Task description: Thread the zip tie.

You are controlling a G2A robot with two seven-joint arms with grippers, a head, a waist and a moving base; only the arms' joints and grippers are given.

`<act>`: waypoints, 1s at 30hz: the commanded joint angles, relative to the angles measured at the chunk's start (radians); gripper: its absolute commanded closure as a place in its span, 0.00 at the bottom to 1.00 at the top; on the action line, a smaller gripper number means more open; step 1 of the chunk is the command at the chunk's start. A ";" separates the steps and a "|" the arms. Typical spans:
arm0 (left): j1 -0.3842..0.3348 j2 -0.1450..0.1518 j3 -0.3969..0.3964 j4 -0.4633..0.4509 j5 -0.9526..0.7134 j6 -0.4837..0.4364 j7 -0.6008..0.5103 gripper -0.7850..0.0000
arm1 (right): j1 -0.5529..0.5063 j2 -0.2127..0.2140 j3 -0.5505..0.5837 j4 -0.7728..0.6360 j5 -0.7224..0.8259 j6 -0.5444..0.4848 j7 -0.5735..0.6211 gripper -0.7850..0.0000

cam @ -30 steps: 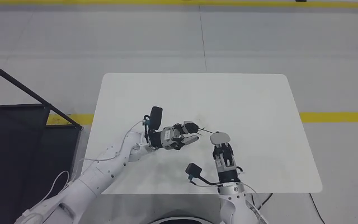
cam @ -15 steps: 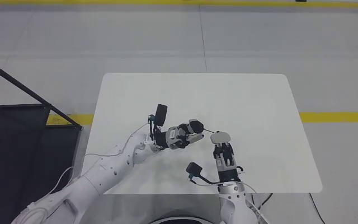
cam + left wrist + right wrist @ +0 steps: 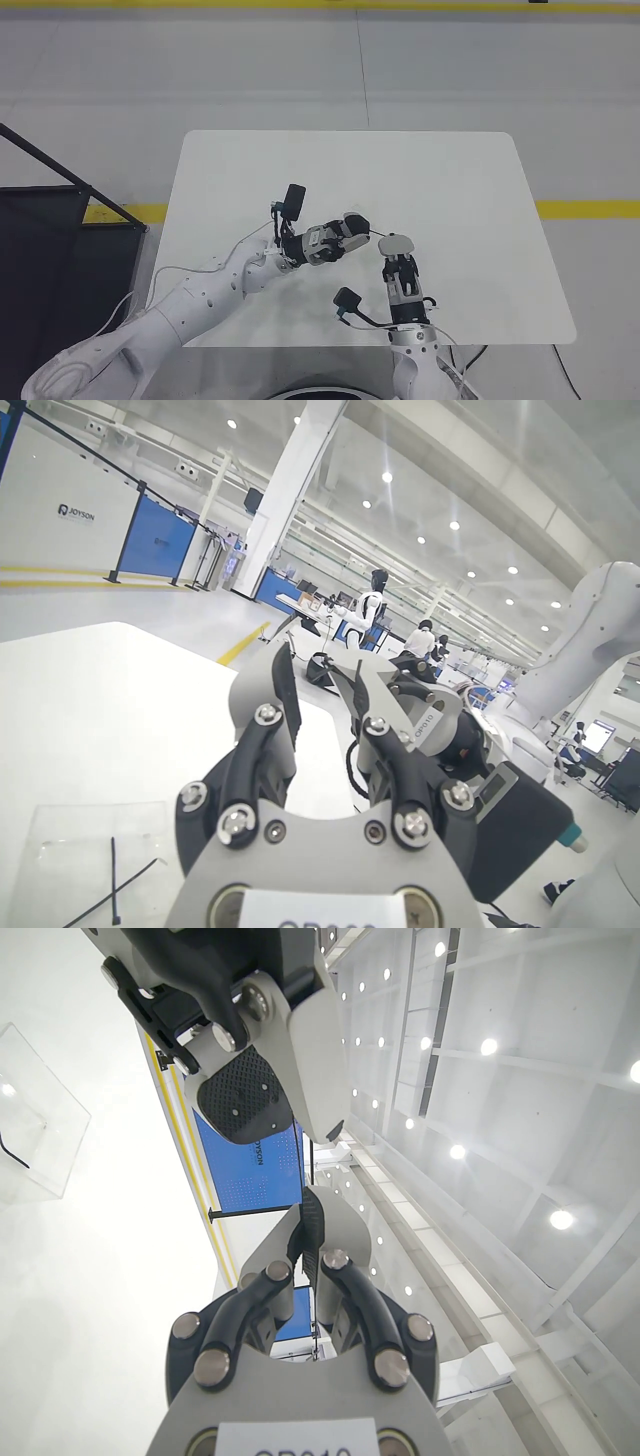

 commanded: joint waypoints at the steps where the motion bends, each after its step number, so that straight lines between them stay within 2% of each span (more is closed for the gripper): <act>1: -0.005 0.000 0.010 0.002 -0.007 0.000 0.002 0.64 | 0.007 0.005 -0.009 0.001 0.000 -0.004 0.012 1.00; 12: -0.031 -0.001 0.054 0.020 -0.025 0.000 0.025 0.81 | 0.054 0.036 -0.072 0.005 0.000 -0.023 0.090 1.00; 17: -0.039 0.000 0.066 0.026 -0.019 0.000 0.043 1.00 | 0.074 0.047 -0.097 0.007 0.000 -0.029 0.121 1.00; 24: -0.046 0.000 0.074 0.032 0.008 0.000 0.079 1.00 | 0.097 0.060 -0.127 0.011 0.000 -0.033 0.153 1.00; 26: -0.046 0.002 0.073 0.034 0.024 0.000 0.094 1.00 | 0.101 0.062 -0.132 0.012 0.000 -0.031 0.157 0.66; 29: -0.045 0.004 0.069 0.037 0.052 0.000 0.120 1.00 | 0.103 0.062 -0.134 0.012 0.000 -0.025 0.162 0.54; 30: -0.044 0.005 0.066 0.038 0.066 0.000 0.130 1.00 | 0.102 0.062 -0.134 0.011 0.000 -0.019 0.162 0.29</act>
